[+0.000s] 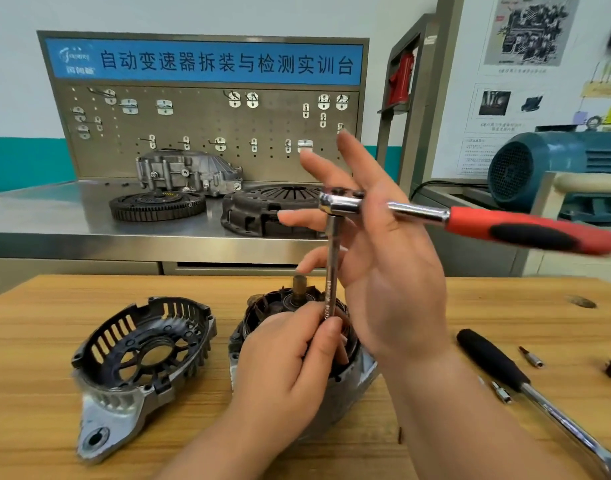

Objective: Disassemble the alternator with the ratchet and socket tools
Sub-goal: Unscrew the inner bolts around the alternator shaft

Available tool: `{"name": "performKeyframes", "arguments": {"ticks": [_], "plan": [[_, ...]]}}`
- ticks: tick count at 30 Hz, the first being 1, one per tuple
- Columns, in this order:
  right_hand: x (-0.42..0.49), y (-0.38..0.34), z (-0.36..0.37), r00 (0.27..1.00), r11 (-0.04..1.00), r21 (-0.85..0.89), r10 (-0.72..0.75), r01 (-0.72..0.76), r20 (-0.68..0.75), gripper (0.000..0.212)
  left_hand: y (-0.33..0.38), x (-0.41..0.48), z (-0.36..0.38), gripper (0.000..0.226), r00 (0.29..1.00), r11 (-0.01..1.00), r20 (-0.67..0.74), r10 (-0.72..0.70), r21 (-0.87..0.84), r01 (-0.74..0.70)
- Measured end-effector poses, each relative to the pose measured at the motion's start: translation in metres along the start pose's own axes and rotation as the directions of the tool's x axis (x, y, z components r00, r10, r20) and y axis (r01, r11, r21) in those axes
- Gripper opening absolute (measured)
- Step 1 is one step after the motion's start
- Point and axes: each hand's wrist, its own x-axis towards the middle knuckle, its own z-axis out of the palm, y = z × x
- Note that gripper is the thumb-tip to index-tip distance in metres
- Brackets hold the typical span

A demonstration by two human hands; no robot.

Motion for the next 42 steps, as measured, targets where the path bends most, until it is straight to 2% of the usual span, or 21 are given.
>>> {"name": "performKeyframes", "arguments": {"ticks": [3, 5, 8, 9, 10, 11, 13, 15, 17, 19, 21, 24, 28, 30, 33, 34, 36, 38, 40, 42], "plan": [[-0.001, 0.004, -0.001, 0.997, 0.997, 0.007, 0.075, -0.075, -0.008, 0.049, 0.001, 0.000, -0.001, 0.026, 1.000, 1.000, 0.013, -0.002, 0.007, 0.002], [-0.002, 0.006, 0.000, 0.999, 0.997, -0.065, 0.038, -0.039, -0.008, 0.047, 0.001, 0.000, -0.001, 0.022, 1.000, 1.000, 0.018, -0.020, -0.011, 0.020], [-0.005, 0.004, 0.000, 0.989, 0.940, -0.315, -0.146, 0.134, -0.013, 0.036, 0.002, 0.000, 0.001, 0.029, 0.998, 0.998, 0.008, -0.057, -0.029, 0.057], [-0.007, 0.004, -0.002, 0.985, 0.892, -0.426, -0.170, 0.150, -0.009, 0.038, 0.002, 0.000, 0.002, 0.030, 0.998, 0.997, 0.002, -0.067, -0.024, 0.067], [-0.005, 0.002, -0.002, 0.987, 0.840, -0.528, -0.160, 0.126, -0.019, 0.048, 0.003, 0.000, 0.003, 0.026, 0.997, 0.996, -0.008, -0.079, -0.027, 0.079], [-0.005, -0.001, -0.001, 0.986, 0.811, -0.573, -0.165, 0.118, -0.030, 0.055, 0.003, 0.000, 0.004, 0.021, 0.996, 0.995, -0.020, -0.090, -0.032, 0.089], [-0.002, -0.004, -0.001, 0.989, 0.867, -0.483, -0.145, 0.122, -0.011, 0.037, 0.003, -0.001, 0.005, 0.017, 0.995, 0.996, -0.026, -0.092, -0.021, 0.091], [-0.001, -0.003, 0.004, 0.997, 0.935, -0.347, -0.067, 0.073, 0.029, 0.038, 0.001, -0.002, 0.005, 0.022, 0.998, 0.998, -0.019, -0.068, 0.004, 0.068], [-0.002, 0.002, 0.004, 0.997, 0.983, -0.171, -0.052, 0.062, 0.063, 0.038, -0.001, -0.002, 0.004, 0.034, 0.998, 0.998, -0.008, -0.056, -0.001, 0.056], [-0.003, 0.005, 0.001, 0.997, 0.999, 0.008, 0.050, -0.050, 0.051, 0.049, -0.002, -0.002, 0.003, 0.038, 0.999, 0.999, 0.013, -0.042, -0.011, 0.043], [-0.002, 0.006, -0.002, 0.988, 0.986, 0.083, 0.140, -0.145, 0.062, 0.058, -0.002, -0.002, 0.002, 0.038, 0.999, 0.999, 0.033, -0.025, -0.023, 0.025], [-0.002, 0.010, -0.004, 0.985, 0.982, 0.079, 0.170, -0.172, 0.027, 0.059, -0.001, -0.001, 0.001, 0.037, 0.998, 0.998, 0.038, -0.041, -0.039, 0.042], [-0.004, 0.001, 0.000, 0.999, 0.993, -0.118, -0.012, 0.008, -0.033, 0.033, -0.001, 0.001, 0.002, 0.037, 0.996, 0.995, 0.008, -0.083, -0.052, 0.084], [0.000, -0.010, 0.000, 0.998, 0.977, -0.202, -0.061, 0.062, 0.011, 0.031, 0.000, 0.001, 0.003, 0.033, 0.994, 0.992, 0.008, -0.111, -0.064, 0.111], [0.008, -0.021, -0.003, 0.994, 0.963, -0.267, 0.006, 0.024, 0.112, 0.042, 0.000, 0.000, 0.004, 0.029, 0.994, 0.993, 0.002, -0.108, -0.042, 0.108], [0.008, -0.020, -0.003, 0.994, 0.971, -0.237, 0.027, 0.000, 0.110, 0.041, -0.001, -0.001, 0.004, 0.032, 0.996, 0.995, 0.008, -0.092, -0.021, 0.092], [0.006, -0.014, -0.003, 0.994, 0.997, -0.036, 0.078, -0.075, 0.074, 0.040, -0.003, -0.002, 0.003, 0.037, 0.998, 0.998, 0.010, -0.063, -0.006, 0.063], [0.003, -0.005, -0.004, 0.982, 0.967, 0.172, 0.178, -0.187, 0.069, 0.053, -0.003, -0.002, 0.002, 0.037, 1.000, 0.999, 0.006, -0.022, -0.027, 0.022], [0.001, -0.001, -0.007, 0.955, 0.919, 0.263, 0.277, -0.295, 0.104, 0.064, -0.001, -0.001, 0.002, 0.030, 1.000, 0.999, 0.020, 0.017, -0.036, -0.017], [0.002, 0.001, -0.009, 0.941, 0.900, 0.275, 0.309, -0.337, 0.141, 0.063, -0.001, 0.000, 0.001, 0.023, 0.999, 0.999, 0.039, 0.033, -0.030, -0.032]]}}
